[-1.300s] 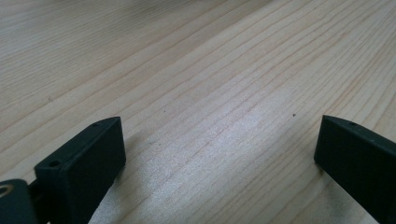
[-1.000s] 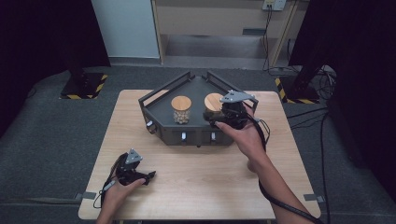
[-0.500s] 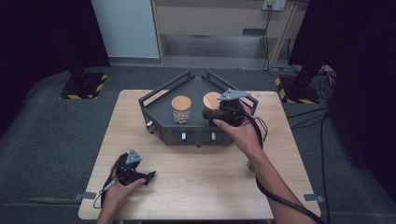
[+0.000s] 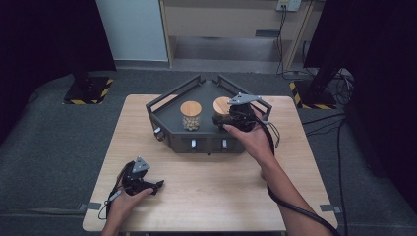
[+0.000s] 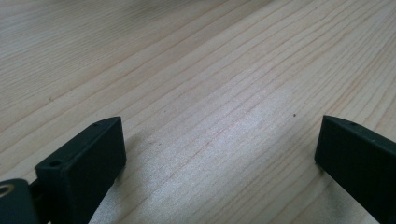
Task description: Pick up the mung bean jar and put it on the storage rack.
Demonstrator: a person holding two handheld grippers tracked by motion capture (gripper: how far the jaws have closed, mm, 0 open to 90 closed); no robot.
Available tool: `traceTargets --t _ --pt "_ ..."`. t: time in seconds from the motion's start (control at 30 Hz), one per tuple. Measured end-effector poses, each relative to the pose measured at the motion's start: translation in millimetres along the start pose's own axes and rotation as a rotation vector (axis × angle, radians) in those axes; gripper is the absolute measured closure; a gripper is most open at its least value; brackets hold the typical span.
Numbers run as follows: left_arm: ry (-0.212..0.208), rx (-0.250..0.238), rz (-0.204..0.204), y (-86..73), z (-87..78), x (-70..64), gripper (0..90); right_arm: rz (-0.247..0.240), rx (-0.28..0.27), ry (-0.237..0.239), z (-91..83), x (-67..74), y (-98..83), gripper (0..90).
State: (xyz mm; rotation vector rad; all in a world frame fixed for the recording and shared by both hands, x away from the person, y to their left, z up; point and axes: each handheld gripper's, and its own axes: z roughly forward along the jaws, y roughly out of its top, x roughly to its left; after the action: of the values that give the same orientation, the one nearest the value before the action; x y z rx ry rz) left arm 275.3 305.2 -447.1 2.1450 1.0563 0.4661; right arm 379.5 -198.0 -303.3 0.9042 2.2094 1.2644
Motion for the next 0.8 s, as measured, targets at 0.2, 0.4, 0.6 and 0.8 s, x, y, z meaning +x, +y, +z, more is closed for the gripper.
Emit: traceTargets --t 0.2,0.4,0.6,0.8 --pt "0.0 0.0 0.0 0.0 0.0 0.0 0.7 0.002 0.007 -0.002 6.4 -1.2 -1.7 25.8" --pt "0.0 -0.001 0.0 -0.2 0.1 -0.1 0.7 0.005 0.016 -0.001 12.3 -0.8 -0.4 25.8" --pt "0.0 0.001 0.001 0.1 0.0 0.1 0.7 0.006 0.022 0.0 18.7 -0.1 1.0 25.8" --pt "0.0 0.0 0.001 0.1 0.0 0.1 0.7 0.005 0.025 0.002 23.2 0.3 0.5 25.8"
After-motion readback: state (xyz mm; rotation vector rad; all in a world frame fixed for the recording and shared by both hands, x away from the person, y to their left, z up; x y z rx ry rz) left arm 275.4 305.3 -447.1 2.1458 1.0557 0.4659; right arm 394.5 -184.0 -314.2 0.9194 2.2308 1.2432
